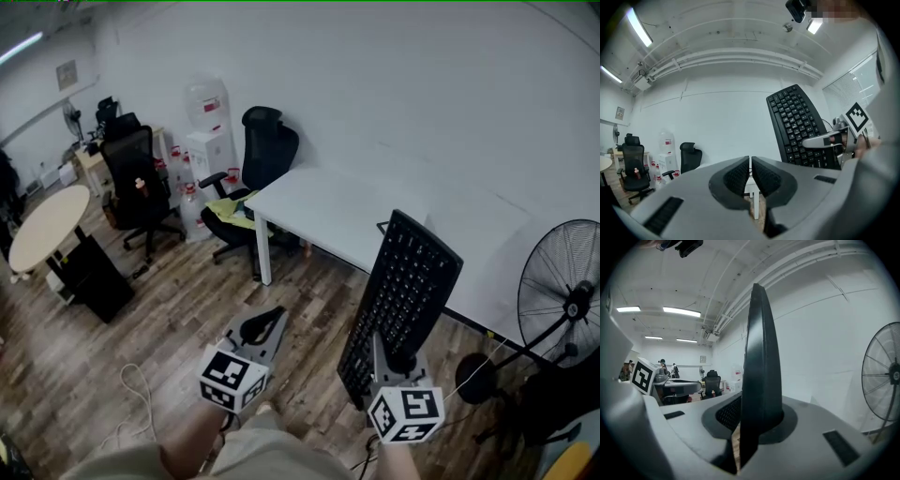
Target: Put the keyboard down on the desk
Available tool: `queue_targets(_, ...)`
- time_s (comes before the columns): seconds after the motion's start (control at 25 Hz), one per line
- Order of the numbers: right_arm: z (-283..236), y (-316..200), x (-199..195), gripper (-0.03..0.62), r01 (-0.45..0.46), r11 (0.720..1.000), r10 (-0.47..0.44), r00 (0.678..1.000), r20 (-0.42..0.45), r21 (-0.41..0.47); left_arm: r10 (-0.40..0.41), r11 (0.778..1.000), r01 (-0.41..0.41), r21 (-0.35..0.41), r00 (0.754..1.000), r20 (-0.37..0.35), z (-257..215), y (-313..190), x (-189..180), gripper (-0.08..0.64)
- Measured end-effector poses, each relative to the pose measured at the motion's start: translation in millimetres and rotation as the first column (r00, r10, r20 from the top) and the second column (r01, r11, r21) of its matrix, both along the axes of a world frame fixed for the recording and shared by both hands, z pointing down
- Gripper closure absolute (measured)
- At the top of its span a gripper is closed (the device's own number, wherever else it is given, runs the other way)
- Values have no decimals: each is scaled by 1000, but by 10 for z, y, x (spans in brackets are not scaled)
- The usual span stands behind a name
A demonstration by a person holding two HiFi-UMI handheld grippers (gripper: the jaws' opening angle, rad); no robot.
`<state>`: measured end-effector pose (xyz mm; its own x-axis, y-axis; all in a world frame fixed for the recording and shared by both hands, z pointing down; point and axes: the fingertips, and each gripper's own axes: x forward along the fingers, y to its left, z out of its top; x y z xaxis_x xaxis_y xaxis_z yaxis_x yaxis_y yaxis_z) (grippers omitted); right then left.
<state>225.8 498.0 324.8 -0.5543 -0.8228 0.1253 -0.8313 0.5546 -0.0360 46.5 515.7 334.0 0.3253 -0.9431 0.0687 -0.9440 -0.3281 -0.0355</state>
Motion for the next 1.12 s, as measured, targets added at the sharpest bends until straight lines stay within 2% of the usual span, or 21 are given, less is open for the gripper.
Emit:
queue_targets(0.32, 132, -328, -49, 500, 2, 999, -2, 1000, 7, -38, 27, 999, -27, -28, 1000, -1, 103, -272, 40, 528)
queue_targets(0.64, 338, -1018, -315, 500, -7, 998, 6, 1000, -12, -57, 34, 998, -37, -59, 998, -49, 353, -965, -195, 528)
queue_targets(0.96, 317, -2055, -660, 500, -31, 993, 39, 997, 74, -113, 81, 991, -89, -97, 994, -79, 358, -2032, -603, 528)
queue_targets(1.12, 337, -2533, -869, 500, -24, 988, 45, 989, 138, -153, 127, 988, -135, -69, 985, -114, 278, -2521, -824, 528)
